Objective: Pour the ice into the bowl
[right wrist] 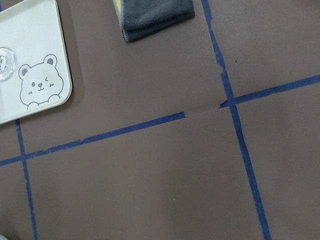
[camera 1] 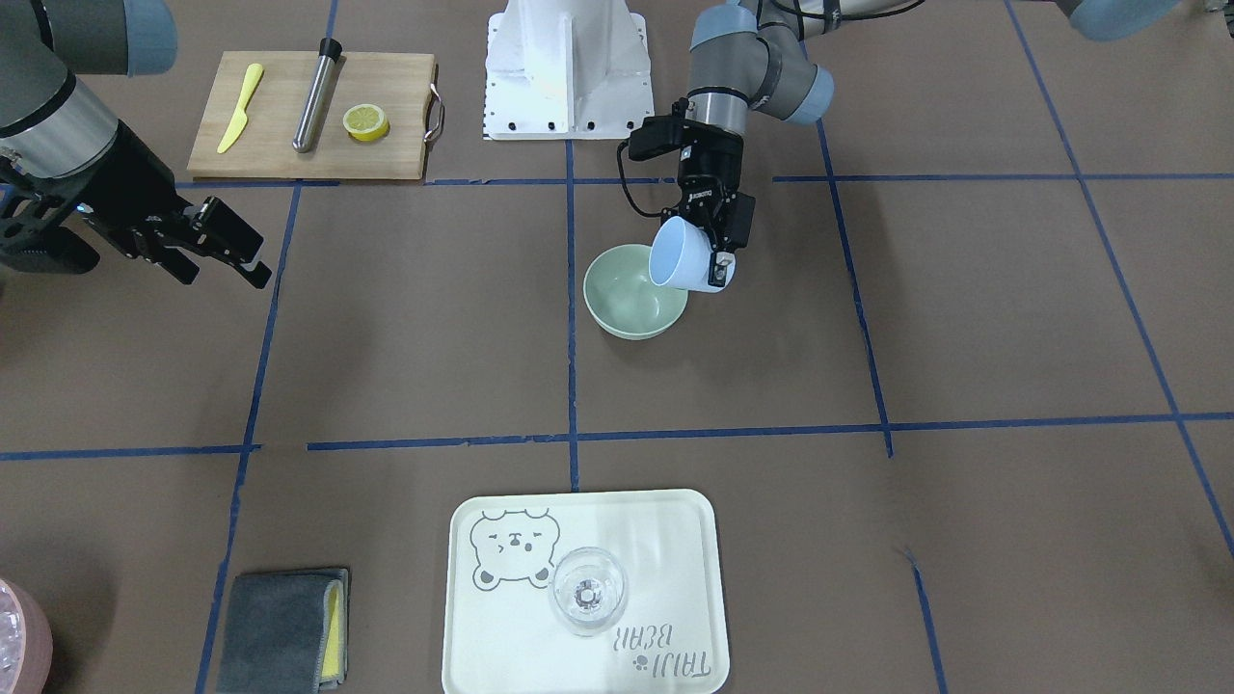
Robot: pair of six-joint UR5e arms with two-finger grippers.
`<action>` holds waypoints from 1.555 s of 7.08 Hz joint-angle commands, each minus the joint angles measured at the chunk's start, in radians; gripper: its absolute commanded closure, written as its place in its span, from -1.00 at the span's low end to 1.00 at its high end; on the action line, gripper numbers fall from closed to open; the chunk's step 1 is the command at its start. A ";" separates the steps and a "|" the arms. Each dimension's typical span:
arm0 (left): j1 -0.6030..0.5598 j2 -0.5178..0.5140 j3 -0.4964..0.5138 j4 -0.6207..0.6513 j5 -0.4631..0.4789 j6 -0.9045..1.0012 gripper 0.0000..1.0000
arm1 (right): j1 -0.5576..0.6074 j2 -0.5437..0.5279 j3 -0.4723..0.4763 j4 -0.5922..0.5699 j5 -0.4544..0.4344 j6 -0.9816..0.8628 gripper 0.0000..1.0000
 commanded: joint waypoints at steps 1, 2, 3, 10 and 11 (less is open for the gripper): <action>0.014 -0.012 -0.004 0.094 0.041 0.180 1.00 | 0.003 0.000 0.008 0.000 0.000 0.011 -1.00; 0.030 -0.015 0.002 0.095 0.050 0.247 1.00 | 0.006 -0.007 0.014 -0.002 -0.001 0.012 -1.00; 0.034 -0.038 -0.003 0.109 0.050 0.387 1.00 | 0.009 -0.011 0.016 -0.003 -0.001 0.014 -1.00; 0.036 -0.038 0.013 0.137 0.194 0.860 1.00 | 0.020 -0.027 0.000 -0.003 -0.006 0.043 -1.00; 0.034 -0.038 0.010 0.137 0.214 0.897 1.00 | 0.020 -0.027 -0.001 -0.003 -0.007 0.043 -1.00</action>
